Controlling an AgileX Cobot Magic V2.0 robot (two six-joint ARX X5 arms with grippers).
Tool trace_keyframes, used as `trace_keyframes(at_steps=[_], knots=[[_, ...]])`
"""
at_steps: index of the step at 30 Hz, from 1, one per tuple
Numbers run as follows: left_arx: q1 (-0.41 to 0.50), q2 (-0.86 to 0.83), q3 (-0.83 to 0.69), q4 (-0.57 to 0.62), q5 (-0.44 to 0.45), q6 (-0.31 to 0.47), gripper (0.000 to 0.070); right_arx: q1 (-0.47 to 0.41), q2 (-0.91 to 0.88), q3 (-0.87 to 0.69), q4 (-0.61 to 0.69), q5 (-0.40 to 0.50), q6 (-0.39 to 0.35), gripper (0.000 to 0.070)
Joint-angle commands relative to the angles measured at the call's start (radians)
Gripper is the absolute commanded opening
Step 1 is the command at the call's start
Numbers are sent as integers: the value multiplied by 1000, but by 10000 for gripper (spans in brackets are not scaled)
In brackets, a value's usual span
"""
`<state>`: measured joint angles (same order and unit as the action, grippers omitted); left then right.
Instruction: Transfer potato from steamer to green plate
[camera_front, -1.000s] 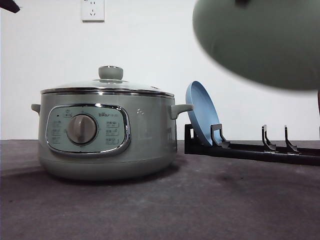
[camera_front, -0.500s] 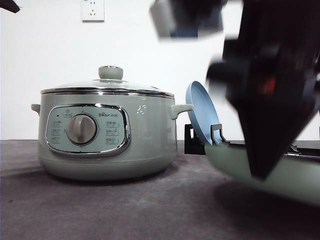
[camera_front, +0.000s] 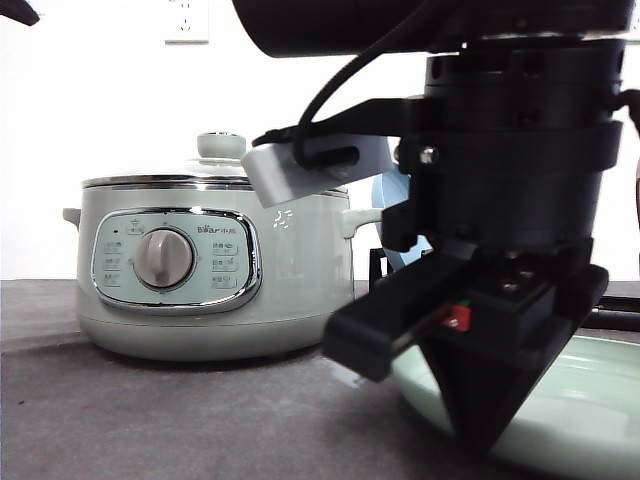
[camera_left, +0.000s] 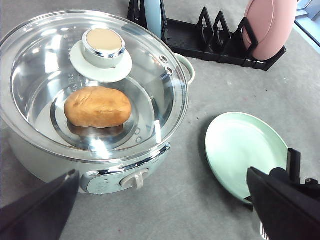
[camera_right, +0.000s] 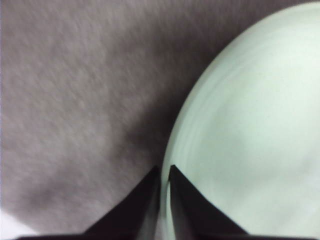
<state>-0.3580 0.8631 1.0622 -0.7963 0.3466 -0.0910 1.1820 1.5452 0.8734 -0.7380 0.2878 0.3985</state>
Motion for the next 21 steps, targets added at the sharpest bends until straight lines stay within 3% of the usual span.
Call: trace_keyframes(at_steps=[1,3,7,12,18,21], knots=[[-4,6,23,9,5,14,700,10,5,15,1,-2,13,255],[-4,6,23,9,5,20,700,7,-13,20,-6,-20,13,328],[-4,6,23,10,5,24,700,4,-83,39,-6,-62,23,370],[-4,6,23,11,5,27,700,-24,-215,91,-7,-76,35,501],[-5,6,23,10,5,27,700,-164,-423,138,-12,-135,12,626],[-5,6,23,10,5,27,700,-273,-522,140,-31,-164,-16,627]])
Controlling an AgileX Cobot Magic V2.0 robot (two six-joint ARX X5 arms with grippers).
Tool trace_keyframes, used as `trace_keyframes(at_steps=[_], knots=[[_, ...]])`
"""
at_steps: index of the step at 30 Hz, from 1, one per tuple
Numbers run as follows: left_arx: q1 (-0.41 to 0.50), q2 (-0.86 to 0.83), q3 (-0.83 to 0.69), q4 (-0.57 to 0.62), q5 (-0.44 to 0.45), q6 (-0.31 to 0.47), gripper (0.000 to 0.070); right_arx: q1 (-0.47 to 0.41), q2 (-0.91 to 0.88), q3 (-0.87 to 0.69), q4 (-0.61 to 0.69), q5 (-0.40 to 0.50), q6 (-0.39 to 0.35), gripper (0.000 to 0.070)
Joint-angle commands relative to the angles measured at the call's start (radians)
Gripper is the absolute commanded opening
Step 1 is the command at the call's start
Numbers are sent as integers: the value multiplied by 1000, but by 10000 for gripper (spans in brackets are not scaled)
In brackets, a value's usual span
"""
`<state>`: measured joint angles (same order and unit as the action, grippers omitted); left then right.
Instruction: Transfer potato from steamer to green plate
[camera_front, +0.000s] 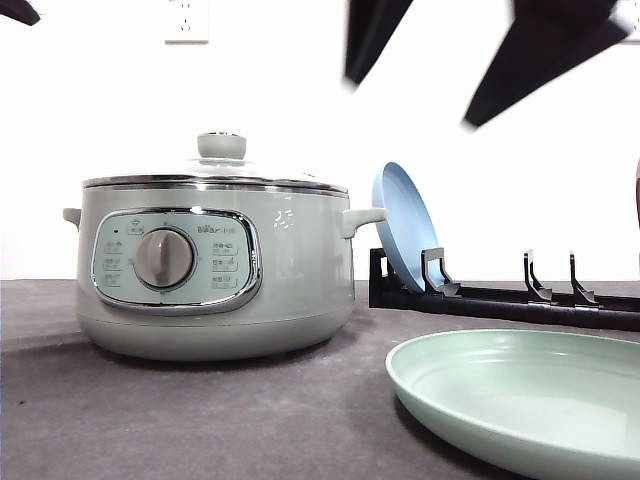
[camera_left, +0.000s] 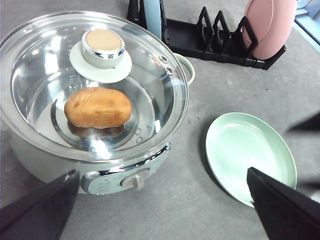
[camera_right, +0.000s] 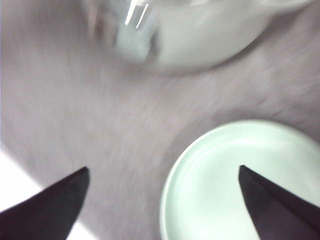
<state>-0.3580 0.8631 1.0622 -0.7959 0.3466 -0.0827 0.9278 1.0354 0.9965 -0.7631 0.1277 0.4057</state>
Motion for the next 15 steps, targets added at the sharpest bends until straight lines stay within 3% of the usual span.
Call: trace_keyframes(at_steps=[1,8,12,15], knots=[[-5,6,23,10,5,18,700,-60,-45,17,-21,-12,-44,626],[-5,6,23,10,5,19,700,-366,-251,11,-119,-170,-240,626],[-5,6,23,10,5,19,700,-496,-346,-2,-137,-308,-263,626],[-5,6,23,9,5,19,700,-546,-395,-3,-168,-395,-262,625]])
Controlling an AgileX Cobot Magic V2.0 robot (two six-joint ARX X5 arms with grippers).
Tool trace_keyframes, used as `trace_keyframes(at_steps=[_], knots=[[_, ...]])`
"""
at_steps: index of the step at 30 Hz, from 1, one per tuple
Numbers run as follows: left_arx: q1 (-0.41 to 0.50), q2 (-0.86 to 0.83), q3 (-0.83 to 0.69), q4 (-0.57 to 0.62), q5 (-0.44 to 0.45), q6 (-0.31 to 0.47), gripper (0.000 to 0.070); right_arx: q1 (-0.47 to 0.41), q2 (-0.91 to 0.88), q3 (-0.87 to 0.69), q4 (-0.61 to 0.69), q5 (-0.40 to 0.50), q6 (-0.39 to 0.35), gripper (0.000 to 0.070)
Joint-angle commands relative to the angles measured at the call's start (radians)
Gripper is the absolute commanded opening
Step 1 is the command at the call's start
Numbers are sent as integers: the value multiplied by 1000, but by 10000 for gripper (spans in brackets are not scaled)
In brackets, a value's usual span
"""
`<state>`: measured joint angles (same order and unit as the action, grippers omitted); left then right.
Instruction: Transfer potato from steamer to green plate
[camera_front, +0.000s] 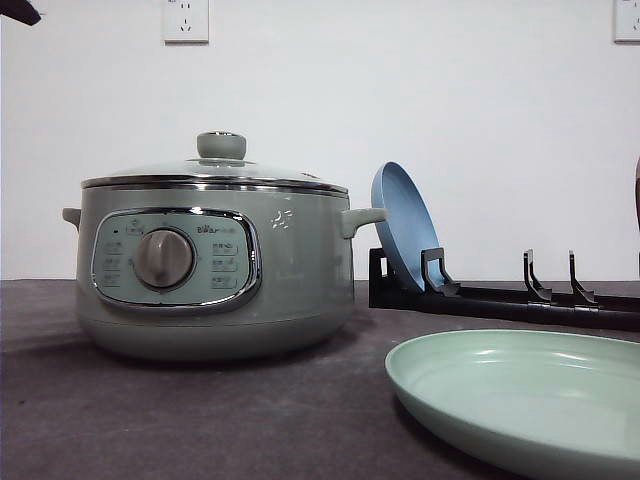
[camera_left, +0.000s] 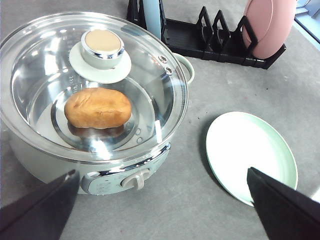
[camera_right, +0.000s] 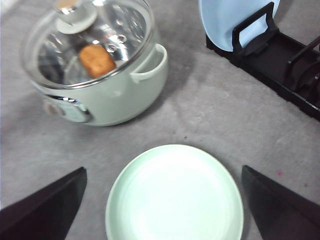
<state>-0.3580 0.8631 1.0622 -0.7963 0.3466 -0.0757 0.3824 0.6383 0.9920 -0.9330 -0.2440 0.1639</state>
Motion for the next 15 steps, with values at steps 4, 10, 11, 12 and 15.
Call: trace_keyframes(at_steps=[4,10,11,12,15], knots=[[-4,6,23,4,5,2,700,-14,-43,2,-39,-103,-10,626],[-5,21,40,-15,5,-15,700,-13,-69,2,-44,-160,12,626],[-5,33,55,-31,5,-15,700,-13,-69,2,-41,-160,12,626],[-5,49,75,-51,5,-14,700,-13,-69,2,-38,-160,12,626],[-4,114,154,-116,5,-5,700,-13,-69,2,-25,-160,12,626]])
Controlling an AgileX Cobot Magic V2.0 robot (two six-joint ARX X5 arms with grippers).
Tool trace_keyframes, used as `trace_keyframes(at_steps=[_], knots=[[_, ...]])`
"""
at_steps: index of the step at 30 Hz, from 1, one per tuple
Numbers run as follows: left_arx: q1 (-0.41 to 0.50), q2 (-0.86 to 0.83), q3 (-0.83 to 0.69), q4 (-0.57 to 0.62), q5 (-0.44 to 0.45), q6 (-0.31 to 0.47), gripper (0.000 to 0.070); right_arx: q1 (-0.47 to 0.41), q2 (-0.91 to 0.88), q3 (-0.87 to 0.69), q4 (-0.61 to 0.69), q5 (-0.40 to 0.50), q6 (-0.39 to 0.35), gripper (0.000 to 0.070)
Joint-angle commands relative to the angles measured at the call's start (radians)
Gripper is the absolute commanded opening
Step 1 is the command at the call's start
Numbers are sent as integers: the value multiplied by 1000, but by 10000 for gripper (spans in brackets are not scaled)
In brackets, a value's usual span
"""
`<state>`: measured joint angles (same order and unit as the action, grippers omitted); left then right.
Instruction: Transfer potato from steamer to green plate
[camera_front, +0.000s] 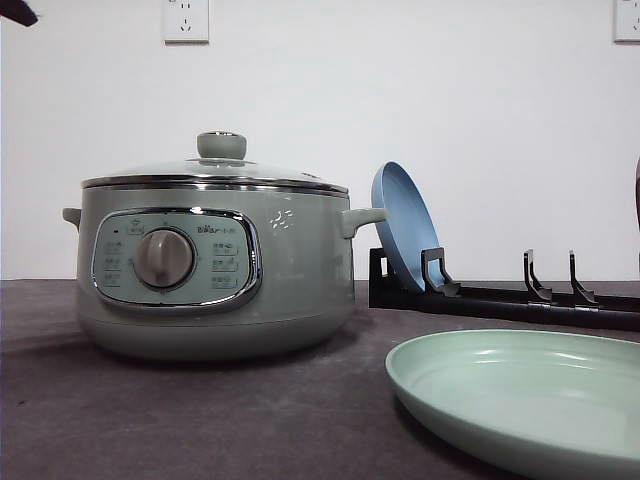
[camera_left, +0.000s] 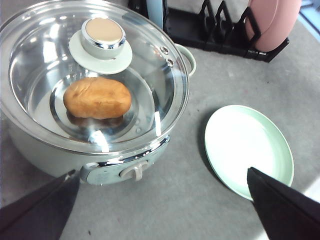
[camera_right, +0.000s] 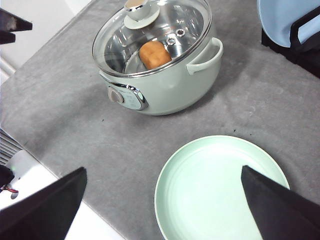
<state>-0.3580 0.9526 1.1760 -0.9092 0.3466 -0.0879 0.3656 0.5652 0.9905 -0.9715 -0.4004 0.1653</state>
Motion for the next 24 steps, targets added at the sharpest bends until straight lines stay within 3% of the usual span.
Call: trace_keyframes(at_steps=[1,13,24], knots=[[-4,48,69,-19,3,12,700,4,4,3,20,-4,11,626],[-7,416,433,-132,-21,21,700,4,4,3,57,-2,14,626],[-58,688,630,-136,-220,98,700,4,4,3,58,8,14,626]])
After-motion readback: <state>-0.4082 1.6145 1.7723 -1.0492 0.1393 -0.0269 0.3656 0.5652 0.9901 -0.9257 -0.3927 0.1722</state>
